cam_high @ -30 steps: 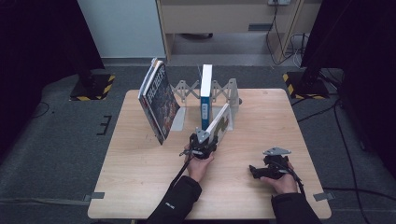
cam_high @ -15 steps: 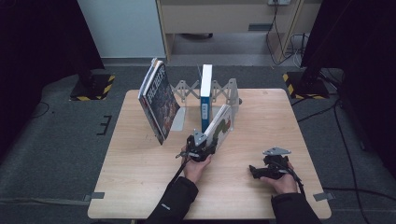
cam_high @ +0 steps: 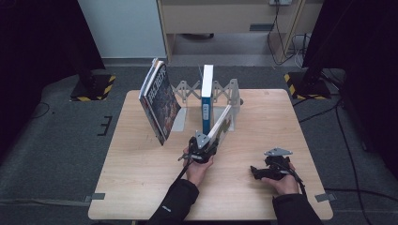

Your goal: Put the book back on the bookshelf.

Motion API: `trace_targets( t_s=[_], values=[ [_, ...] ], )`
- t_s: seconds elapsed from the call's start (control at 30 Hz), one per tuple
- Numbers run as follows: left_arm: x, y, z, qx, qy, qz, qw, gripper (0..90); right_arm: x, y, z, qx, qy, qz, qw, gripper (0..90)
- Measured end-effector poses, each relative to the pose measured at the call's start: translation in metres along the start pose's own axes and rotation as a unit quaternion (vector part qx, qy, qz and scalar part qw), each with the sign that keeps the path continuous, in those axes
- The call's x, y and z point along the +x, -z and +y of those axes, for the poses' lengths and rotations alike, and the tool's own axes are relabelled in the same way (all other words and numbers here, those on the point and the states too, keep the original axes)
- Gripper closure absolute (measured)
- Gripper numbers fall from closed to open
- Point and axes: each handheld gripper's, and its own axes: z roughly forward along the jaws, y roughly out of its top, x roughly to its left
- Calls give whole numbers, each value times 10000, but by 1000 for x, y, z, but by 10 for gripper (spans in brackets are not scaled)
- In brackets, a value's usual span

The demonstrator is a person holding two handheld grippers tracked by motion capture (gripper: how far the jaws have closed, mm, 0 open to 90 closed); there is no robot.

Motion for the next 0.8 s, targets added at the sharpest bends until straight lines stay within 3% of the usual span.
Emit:
trace_targets(
  t_s=[0.33, 0.6, 0.8],
  values=[
    [-5, -14, 6, 9, 4, -36, 10000, 716, 0, 0, 0, 8, 7, 10, 10000, 4],
    [-4, 3, 5, -113, -69, -311, 9994, 661, 1, 0, 0, 6, 5, 6, 10000, 4],
    [-4, 2, 7, -130, 26, -267, 9996, 693, 1, 0, 0, -5, 12, 2, 10000, 4]
  ],
)
